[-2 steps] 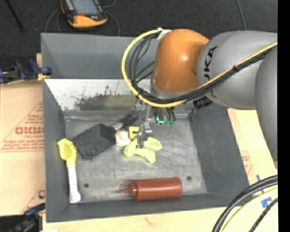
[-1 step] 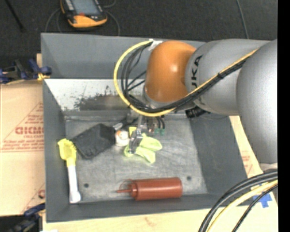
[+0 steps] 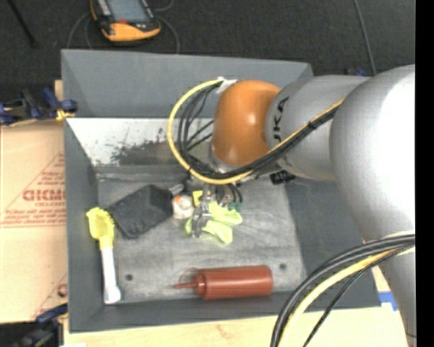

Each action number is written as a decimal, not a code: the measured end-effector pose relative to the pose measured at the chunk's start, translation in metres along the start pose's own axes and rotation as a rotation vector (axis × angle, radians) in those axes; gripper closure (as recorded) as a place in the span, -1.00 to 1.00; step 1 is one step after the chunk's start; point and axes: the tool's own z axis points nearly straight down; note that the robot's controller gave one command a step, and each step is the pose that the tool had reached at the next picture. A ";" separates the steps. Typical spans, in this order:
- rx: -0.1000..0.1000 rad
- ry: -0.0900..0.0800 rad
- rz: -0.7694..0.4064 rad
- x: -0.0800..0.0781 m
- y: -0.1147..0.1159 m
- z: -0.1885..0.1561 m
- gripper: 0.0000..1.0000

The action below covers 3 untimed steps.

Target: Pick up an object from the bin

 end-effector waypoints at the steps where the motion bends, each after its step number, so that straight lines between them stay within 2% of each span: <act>1: 0.002 0.001 -0.009 0.001 -0.002 0.001 1.00; 2: 0.002 0.001 -0.009 0.001 -0.002 0.001 1.00; 3: 0.001 0.006 -0.015 -0.005 0.000 -0.035 1.00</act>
Offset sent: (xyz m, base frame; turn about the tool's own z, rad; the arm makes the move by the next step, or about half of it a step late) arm 0.0000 0.0000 0.0000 0.0000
